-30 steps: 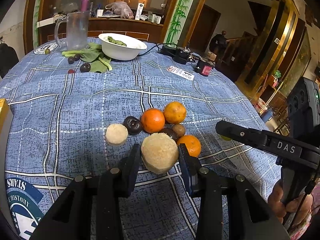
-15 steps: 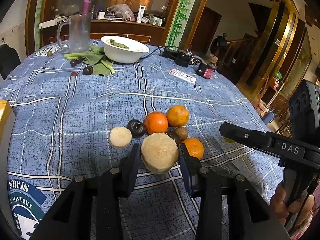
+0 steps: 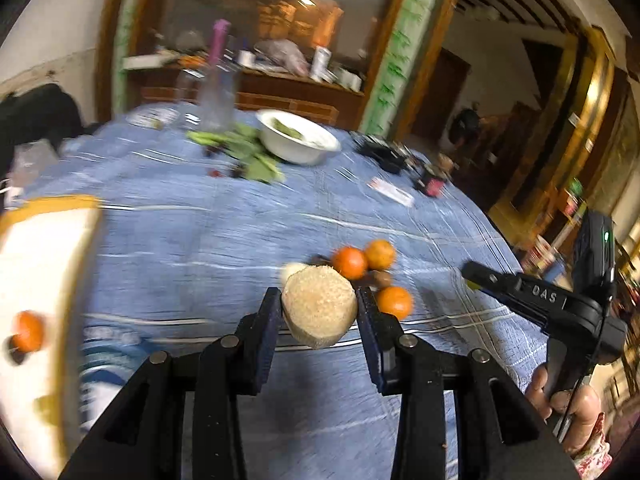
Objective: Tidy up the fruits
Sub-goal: 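Release the tan ball into the tray with the left tool while the right tool drops the green fruit there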
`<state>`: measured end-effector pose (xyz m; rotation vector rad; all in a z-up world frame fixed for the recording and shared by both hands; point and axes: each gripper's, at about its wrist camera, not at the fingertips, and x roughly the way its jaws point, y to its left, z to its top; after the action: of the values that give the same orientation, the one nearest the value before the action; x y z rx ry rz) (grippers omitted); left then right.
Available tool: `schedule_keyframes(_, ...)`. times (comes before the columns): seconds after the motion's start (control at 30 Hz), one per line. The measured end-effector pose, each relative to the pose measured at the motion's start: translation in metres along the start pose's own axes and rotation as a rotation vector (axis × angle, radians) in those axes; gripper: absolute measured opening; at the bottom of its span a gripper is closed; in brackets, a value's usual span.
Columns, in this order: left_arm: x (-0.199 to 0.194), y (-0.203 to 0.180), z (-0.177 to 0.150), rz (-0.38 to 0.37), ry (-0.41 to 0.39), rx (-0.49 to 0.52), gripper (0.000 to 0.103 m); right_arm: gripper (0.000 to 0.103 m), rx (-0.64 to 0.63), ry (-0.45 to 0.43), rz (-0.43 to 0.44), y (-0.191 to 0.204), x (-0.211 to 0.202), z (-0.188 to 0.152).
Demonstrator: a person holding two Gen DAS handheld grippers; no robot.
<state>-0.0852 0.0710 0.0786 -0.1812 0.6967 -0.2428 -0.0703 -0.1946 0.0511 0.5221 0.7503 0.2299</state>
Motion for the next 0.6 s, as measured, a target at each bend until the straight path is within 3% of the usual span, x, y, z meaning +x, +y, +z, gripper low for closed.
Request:
schedule_keyframes(0.17, -0.055, 0.058, 0.007, 0.112, -0.063, -0.076, 0.037, 0.025, 0.006, 0.041, 0.07, 0.024, -0.011, -0.009)
schedule_keyframes(0.27, -0.077, 0.097, 0.008, 0.201, -0.074, -0.108, 0.037, 0.025, -0.021, 0.086, 0.159, 0.059, -0.011, -0.014)
schedule_keyframes(0.4, -0.093, 0.159, 0.013, 0.306, -0.049, -0.168, 0.037, 0.025, -0.138, 0.173, 0.255, 0.137, 0.005, -0.03)
schedule_keyframes(0.6, -0.082, 0.244, 0.018, 0.404, 0.066, -0.252, 0.037, 0.025, -0.36, 0.294, 0.352, 0.258, 0.042, -0.08)
